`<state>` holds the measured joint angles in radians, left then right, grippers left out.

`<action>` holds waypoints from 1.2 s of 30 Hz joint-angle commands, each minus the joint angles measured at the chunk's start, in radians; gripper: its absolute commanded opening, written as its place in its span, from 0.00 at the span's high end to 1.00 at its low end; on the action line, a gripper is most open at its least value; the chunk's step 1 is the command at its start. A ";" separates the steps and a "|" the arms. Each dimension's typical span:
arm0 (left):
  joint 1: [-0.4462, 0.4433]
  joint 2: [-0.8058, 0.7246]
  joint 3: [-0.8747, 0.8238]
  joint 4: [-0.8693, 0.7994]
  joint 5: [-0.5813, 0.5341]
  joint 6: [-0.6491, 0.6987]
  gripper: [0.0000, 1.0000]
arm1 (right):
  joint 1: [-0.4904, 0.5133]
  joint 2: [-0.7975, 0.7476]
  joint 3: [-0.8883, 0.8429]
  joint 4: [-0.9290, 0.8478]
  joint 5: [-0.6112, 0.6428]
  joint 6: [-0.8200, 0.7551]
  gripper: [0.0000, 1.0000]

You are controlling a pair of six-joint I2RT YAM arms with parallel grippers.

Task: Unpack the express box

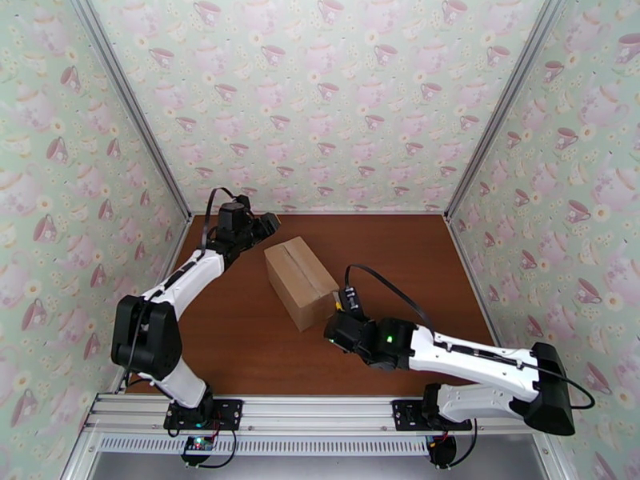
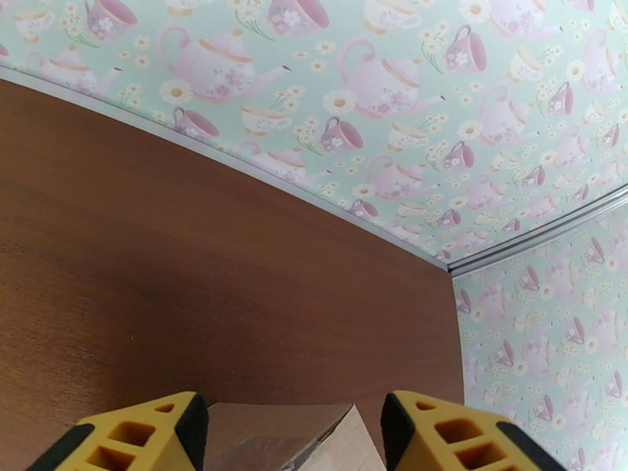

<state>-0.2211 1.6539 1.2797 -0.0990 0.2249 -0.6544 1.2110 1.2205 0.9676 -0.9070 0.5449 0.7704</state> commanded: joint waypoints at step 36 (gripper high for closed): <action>0.009 -0.029 -0.033 0.027 0.025 -0.019 0.36 | 0.019 0.012 0.049 -0.017 0.034 -0.013 1.00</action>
<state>-0.2192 1.6539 1.2560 -0.0841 0.2321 -0.6655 1.2175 1.2354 0.9775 -0.9100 0.5579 0.7635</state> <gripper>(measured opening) 0.641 0.411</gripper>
